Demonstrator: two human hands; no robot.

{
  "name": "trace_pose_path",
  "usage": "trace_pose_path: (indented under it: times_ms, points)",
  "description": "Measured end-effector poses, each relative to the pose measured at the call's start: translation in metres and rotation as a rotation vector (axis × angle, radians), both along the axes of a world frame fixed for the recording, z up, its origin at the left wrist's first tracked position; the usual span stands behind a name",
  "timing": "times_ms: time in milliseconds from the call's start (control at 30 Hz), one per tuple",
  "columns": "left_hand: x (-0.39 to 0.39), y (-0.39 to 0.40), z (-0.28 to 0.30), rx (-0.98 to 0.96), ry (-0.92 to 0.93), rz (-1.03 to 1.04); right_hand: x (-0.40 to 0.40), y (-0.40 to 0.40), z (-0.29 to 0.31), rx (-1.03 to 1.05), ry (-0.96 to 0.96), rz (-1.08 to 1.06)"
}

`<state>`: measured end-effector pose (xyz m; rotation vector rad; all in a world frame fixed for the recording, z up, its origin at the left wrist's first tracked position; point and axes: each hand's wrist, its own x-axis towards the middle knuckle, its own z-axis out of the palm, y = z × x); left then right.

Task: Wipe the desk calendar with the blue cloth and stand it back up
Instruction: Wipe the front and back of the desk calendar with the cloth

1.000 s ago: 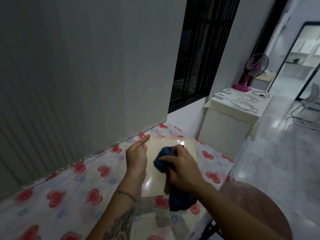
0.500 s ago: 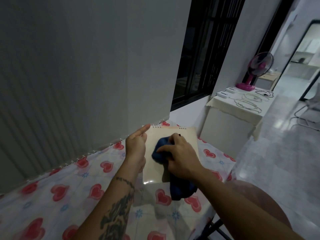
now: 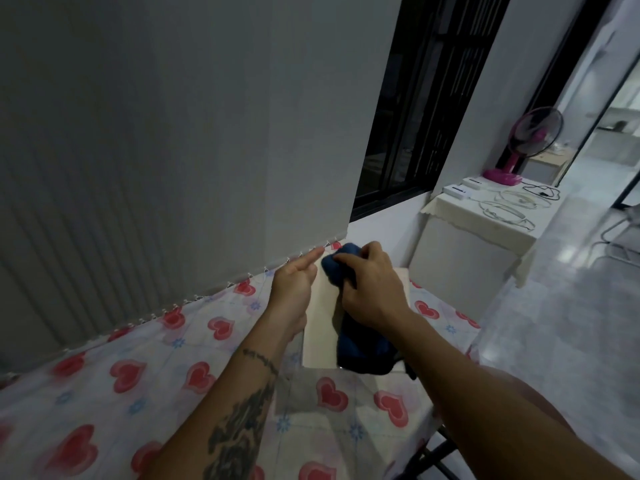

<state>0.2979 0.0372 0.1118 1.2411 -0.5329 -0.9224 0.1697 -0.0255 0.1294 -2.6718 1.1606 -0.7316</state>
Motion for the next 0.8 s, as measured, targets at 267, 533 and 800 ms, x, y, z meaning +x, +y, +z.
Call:
trace_pose_path:
  times_ms: [267, 533, 800]
  points:
    - [0.014, -0.014, 0.011, -0.016, 0.308, 0.129, 0.011, 0.025, -0.003, -0.145, 0.135, 0.085]
    - [0.034, -0.015, 0.011, 0.008, 0.353, 0.273, -0.011, 0.051, -0.028, -0.130, 0.141, 0.231]
    - [0.013, -0.015, 0.020, -0.053, 0.301, 0.150, 0.014, 0.025, -0.002, -0.076, -0.001, 0.053]
